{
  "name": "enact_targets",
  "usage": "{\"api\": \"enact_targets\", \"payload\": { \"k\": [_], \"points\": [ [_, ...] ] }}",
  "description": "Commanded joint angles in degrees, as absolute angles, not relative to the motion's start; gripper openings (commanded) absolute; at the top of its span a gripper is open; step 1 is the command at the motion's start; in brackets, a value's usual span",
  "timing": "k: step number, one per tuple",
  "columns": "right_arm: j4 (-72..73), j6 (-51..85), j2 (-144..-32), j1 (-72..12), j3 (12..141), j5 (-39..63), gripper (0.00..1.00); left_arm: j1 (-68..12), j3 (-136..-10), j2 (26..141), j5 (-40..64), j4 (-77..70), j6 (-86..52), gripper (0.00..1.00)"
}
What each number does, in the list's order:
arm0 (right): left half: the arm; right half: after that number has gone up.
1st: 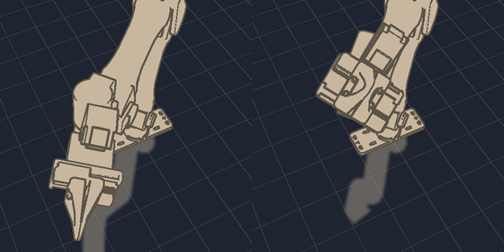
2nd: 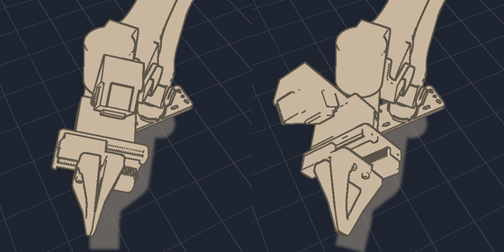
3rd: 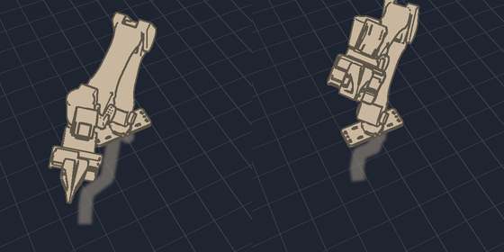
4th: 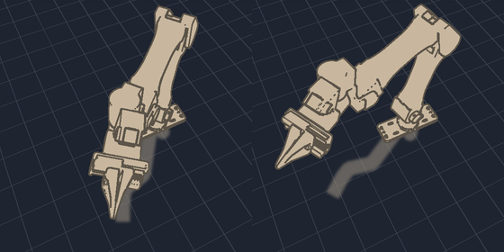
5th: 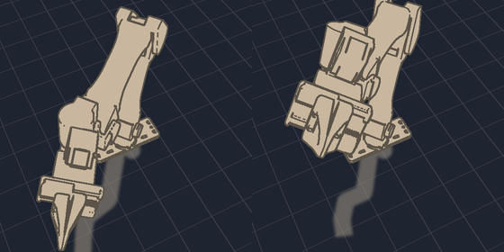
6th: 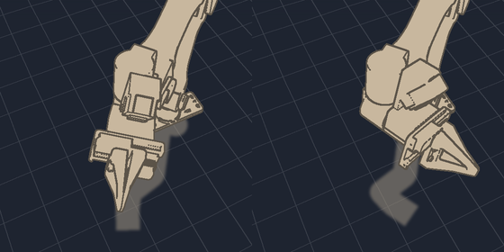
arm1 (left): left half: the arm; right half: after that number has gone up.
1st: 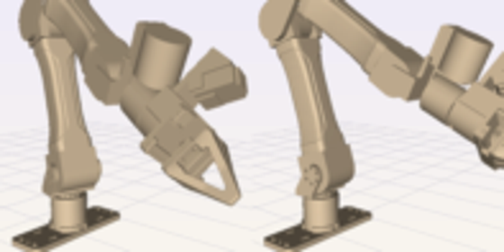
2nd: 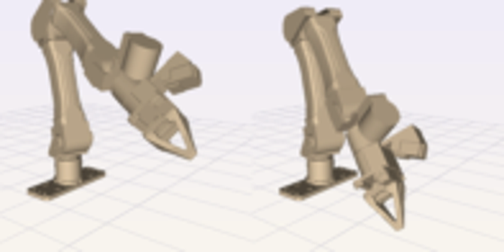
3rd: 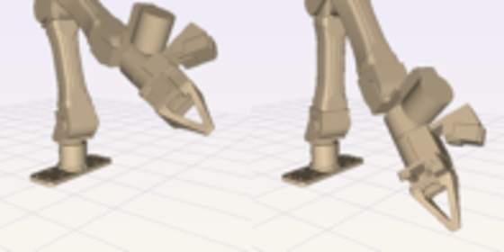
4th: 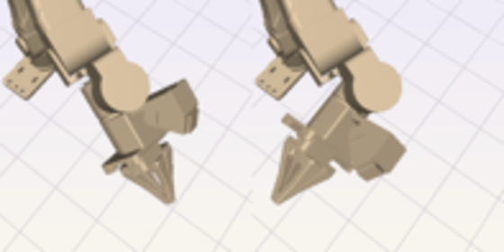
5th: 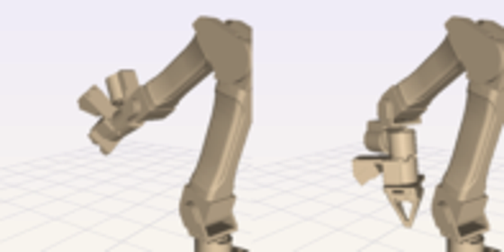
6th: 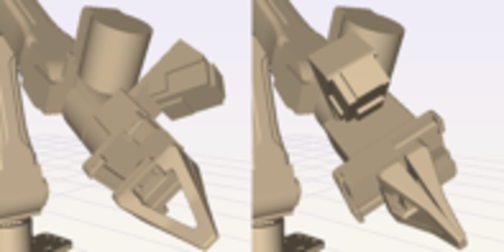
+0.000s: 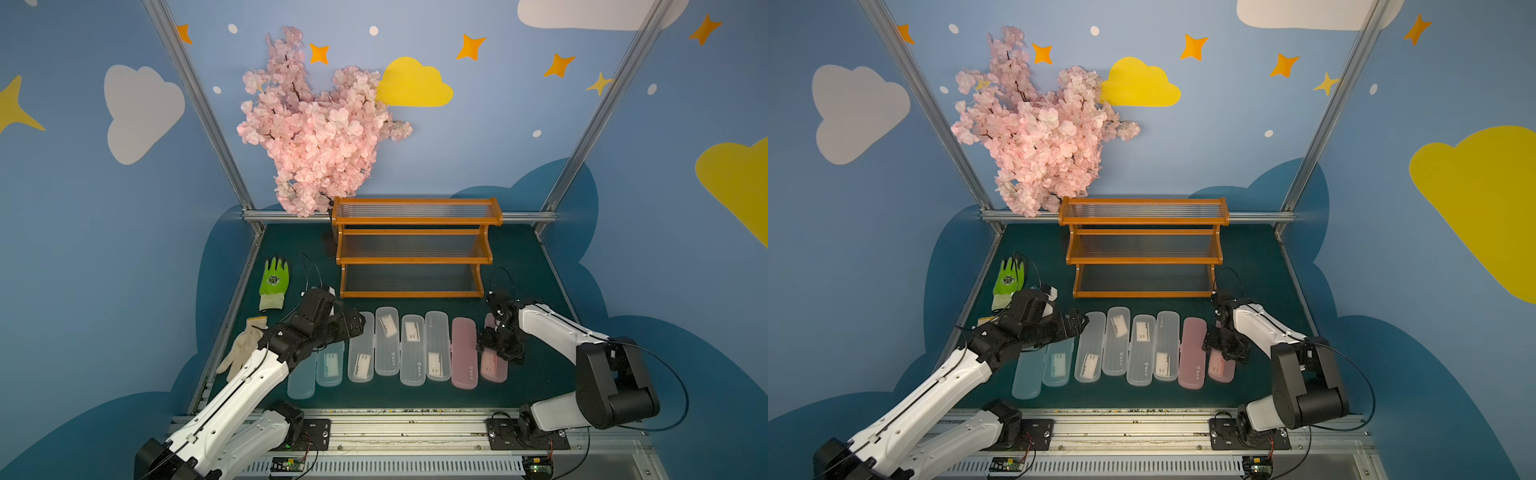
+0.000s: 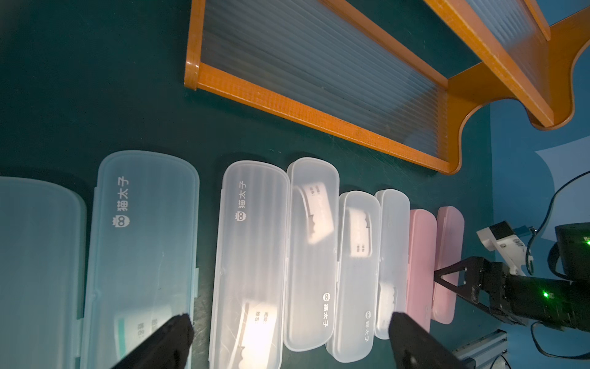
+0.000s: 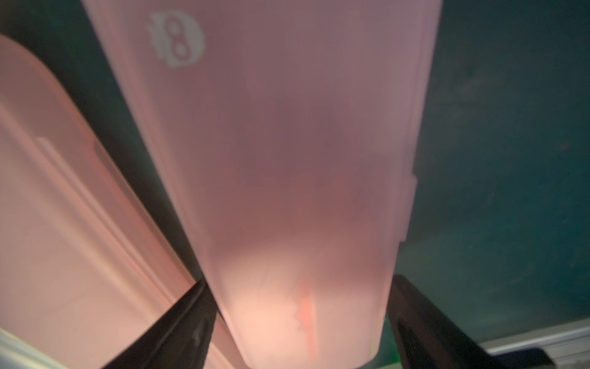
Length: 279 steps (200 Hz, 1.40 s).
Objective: Place the pencil cases on the shelf according to color
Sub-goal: Pick up the pencil case from the center of the board.
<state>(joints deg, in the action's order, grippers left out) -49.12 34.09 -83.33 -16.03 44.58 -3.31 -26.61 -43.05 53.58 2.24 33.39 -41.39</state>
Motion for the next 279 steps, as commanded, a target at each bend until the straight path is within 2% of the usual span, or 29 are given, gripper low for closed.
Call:
{"api": "enact_targets", "payload": {
  "k": [1,19,28,41,93,105,143,179,220,243,279],
  "points": [
    [-50.3,35.4,-82.0,-16.6,42.8,-2.2,0.83,-26.8,-43.1,53.3,3.1,33.0,-41.0,1.00],
    [-49.5,36.2,-81.3,-17.2,41.6,-0.7,0.80,-26.7,-43.2,53.3,3.1,33.0,-40.8,1.00],
    [-48.8,36.5,-81.0,-17.5,40.9,0.1,0.75,-26.8,-43.4,53.3,3.2,32.9,-40.6,1.00],
    [-48.2,37.3,-81.0,-18.3,40.0,0.7,0.74,-26.8,-43.6,53.5,3.5,33.0,-40.4,1.00],
    [-49.4,41.8,-78.8,-23.0,37.3,-2.2,0.84,-26.8,-44.0,53.3,4.0,32.9,-40.1,1.00],
    [-50.8,42.6,-78.6,-24.3,38.1,-3.2,0.93,-26.8,-44.0,53.3,4.2,32.9,-40.1,1.00],
    [-48.8,44.5,-80.8,-26.2,37.4,-1.9,0.95,-26.7,-44.1,53.7,4.7,32.4,-40.1,1.00],
    [-48.6,46.4,-80.9,-27.8,37.5,-3.9,0.86,-26.8,-44.8,53.9,4.9,32.4,-39.7,1.00],
    [-51.3,46.6,-76.8,-28.7,37.3,-6.4,0.62,-26.7,-45.4,53.7,4.1,32.4,-39.7,1.00],
    [-55.2,46.1,-72.8,-30.0,38.2,-7.4,0.60,-26.7,-46.5,53.5,4.0,32.7,-39.9,1.00],
    [-64.2,44.1,-67.3,-33.9,47.2,-9.4,0.60,-26.7,-50.3,53.3,3.6,34.8,-39.8,1.00]
  ]
}}
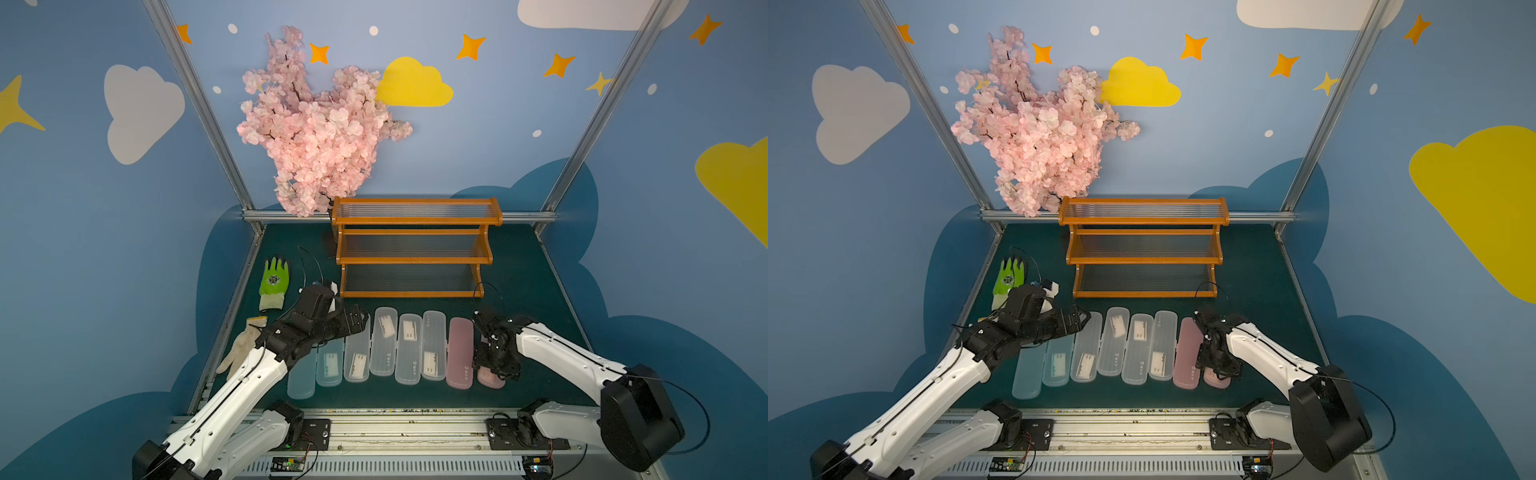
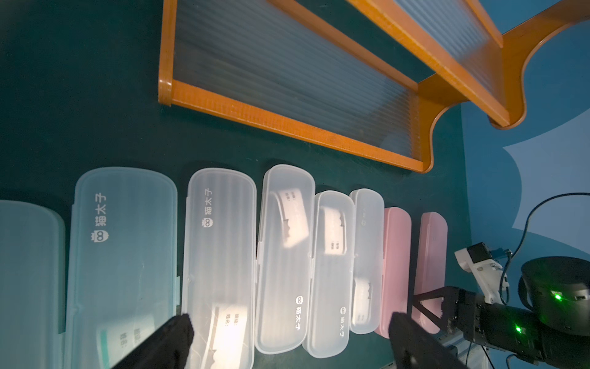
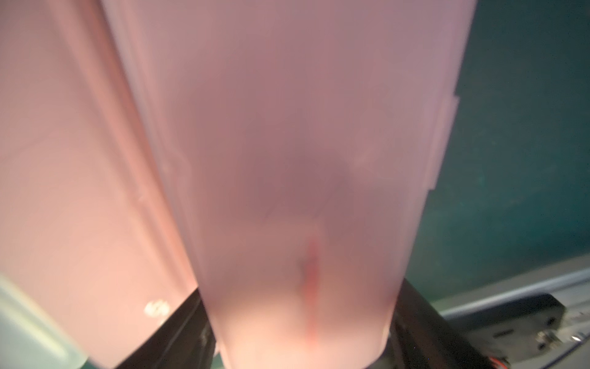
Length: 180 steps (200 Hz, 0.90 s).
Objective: Place the pencil cases on the shelf according to color
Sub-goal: Pick up the pencil case from the center of the board, then place the pencil case on the shelf.
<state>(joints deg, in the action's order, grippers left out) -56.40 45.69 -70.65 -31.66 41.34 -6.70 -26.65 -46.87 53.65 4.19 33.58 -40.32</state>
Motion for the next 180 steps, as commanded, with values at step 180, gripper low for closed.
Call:
{"api": "enact_targets", "payload": {
  "k": [180],
  "points": [
    [-68.0,14.8,-90.3,-25.0,110.7,-3.2,0.69,-26.7,-58.7,57.6,2.8,36.0,-38.9,1.00]
  ]
}}
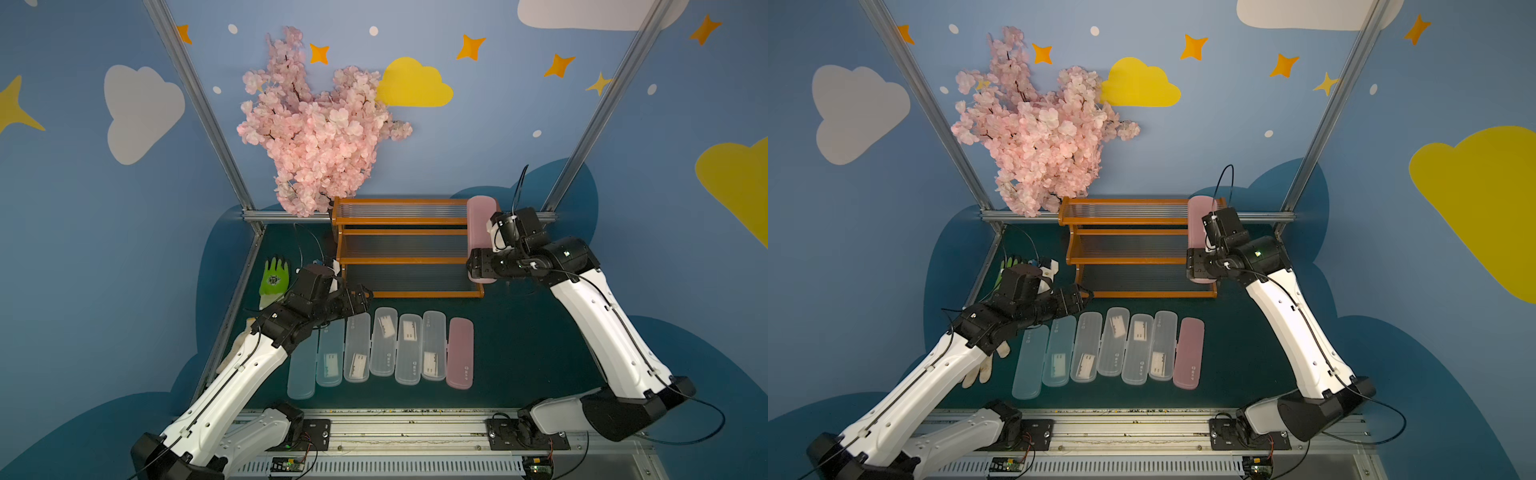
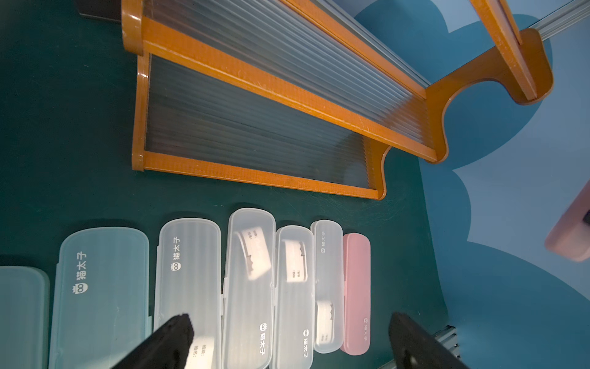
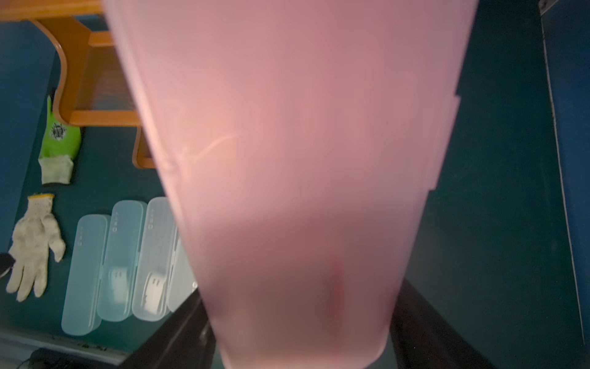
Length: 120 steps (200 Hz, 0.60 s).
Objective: Place the pencil cases on the shelf according to color
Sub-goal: Place the pencil case on the shelf.
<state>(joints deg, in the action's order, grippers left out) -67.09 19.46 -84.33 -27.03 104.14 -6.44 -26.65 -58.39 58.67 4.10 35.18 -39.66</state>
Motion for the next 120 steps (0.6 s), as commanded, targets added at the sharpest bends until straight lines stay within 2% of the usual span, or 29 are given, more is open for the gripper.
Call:
{"api": "enact_targets", "payload": {
  "k": [1,45,120],
  "points": [
    [-68.1,14.7,-90.4,-25.0,111.0,-3.1,0.70,-26.8,-58.6,57.4,2.7,36.0,-38.8,1.00],
    [-72.6,13.8,-102.0,-21.4,125.6,-3.1,0.70,-25.7,-57.0,53.1,-4.8,39.8,-35.3,1.00],
    [-80.7,13.6,-113.7,-18.0,143.0,-1.5,0.76,-24.2,-54.2,52.0,-0.6,36.7,-35.6,1.00]
  ]
}}
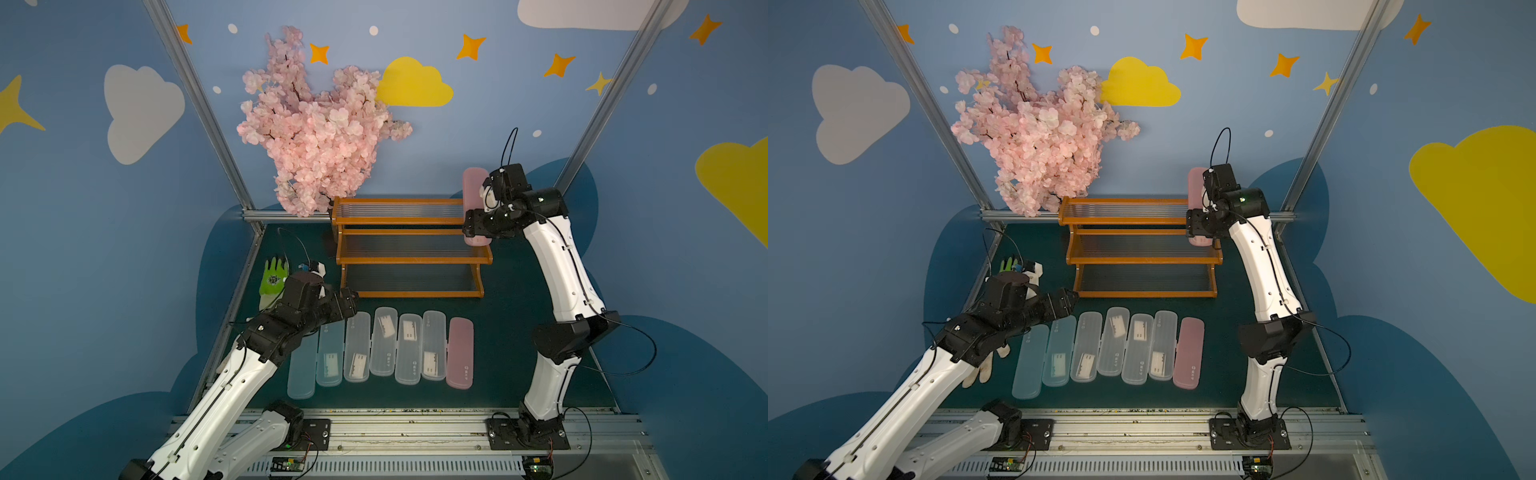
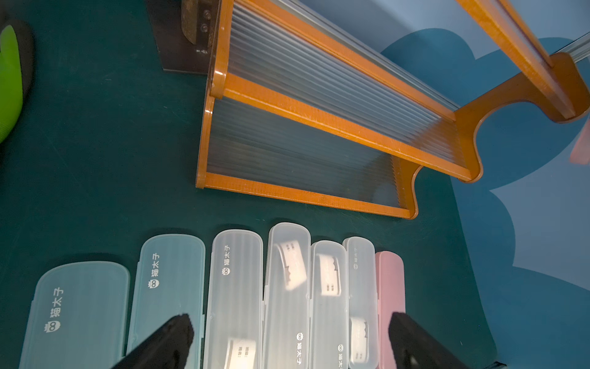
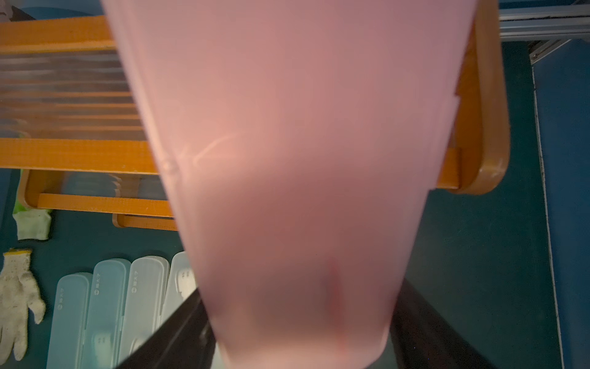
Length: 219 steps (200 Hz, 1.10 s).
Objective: Place the pencil cases on the shelf according to color
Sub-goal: Place the pencil case on the shelf.
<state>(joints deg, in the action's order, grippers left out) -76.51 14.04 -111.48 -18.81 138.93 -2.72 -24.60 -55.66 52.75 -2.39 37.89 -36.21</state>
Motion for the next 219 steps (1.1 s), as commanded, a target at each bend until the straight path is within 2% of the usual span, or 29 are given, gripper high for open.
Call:
{"api": "enact_targets", "payload": {
  "k": [1,132,219],
  "points": [
    [-80.7,13.6,-113.8,-18.0,143.1,-1.4,0.76,-24.2,-54.1,52.0,-0.6,36.7,-35.6,1.00],
    [-81.0,14.8,-115.0,-16.4,145.1,0.8,0.89,-22.6,-53.4,51.8,1.4,37.3,-36.8,1.00],
    [-77.1,15.8,-108.9,-15.3,147.7,1.4,0.93,-22.1,-53.8,50.5,1.5,38.5,-36.8,1.00]
  ]
}}
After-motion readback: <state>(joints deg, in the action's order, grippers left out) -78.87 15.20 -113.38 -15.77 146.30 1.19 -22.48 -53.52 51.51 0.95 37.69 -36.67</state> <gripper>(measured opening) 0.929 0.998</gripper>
